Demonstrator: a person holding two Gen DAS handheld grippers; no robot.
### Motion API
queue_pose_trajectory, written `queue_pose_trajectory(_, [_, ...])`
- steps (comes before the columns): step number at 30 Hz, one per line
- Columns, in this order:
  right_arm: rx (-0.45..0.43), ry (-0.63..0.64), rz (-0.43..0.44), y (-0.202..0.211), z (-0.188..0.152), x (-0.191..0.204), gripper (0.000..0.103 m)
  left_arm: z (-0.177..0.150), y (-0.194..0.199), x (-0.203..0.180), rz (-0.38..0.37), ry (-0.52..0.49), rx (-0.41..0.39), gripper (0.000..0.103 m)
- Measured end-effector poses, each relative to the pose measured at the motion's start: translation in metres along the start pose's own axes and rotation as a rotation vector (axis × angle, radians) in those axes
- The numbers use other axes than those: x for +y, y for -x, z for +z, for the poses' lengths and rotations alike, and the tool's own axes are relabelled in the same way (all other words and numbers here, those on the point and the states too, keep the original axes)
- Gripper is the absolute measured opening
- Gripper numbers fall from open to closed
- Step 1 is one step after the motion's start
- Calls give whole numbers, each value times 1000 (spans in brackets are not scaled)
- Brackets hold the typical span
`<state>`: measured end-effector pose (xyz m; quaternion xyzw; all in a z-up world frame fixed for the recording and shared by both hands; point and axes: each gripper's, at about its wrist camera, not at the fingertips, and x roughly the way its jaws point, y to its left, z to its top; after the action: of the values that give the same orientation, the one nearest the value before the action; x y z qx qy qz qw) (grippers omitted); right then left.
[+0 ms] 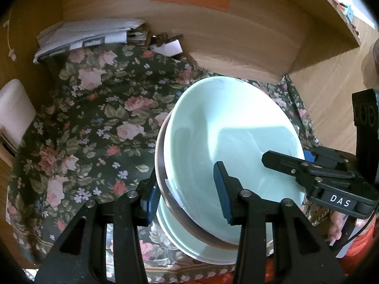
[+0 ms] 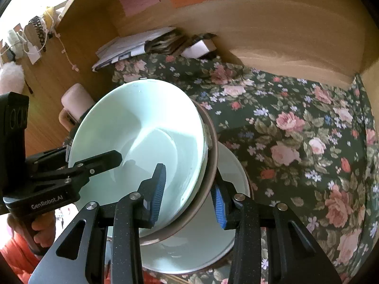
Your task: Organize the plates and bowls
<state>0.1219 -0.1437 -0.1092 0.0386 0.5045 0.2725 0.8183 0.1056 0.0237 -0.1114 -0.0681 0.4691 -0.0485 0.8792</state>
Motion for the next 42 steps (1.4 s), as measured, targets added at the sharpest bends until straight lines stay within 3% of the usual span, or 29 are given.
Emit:
queue_pose_trajectory(9, [32, -57, -8, -9, -7, -13, 34, -6, -19, -4, -17, -9, 49, 43])
queue_pose_trajectory(22, [18, -62, 4, -11, -8, -20, 37, -5, -26, -3, -25, -17, 32, 43])
queue_pose_trajectory(26, [-29, -22, -72, 1, -6, -14, 38, -1, -13, -3, 15, -33, -41, 47])
queue_pose_trajectory(34, [-227, 18, -89, 58, 4, 2, 40, 7, 42, -18, 43, -65, -260, 56])
queue_pose_trajectory(42, [-488, 107, -101, 119, -3, 40, 64, 2, 95, -34, 37, -98, -455, 67])
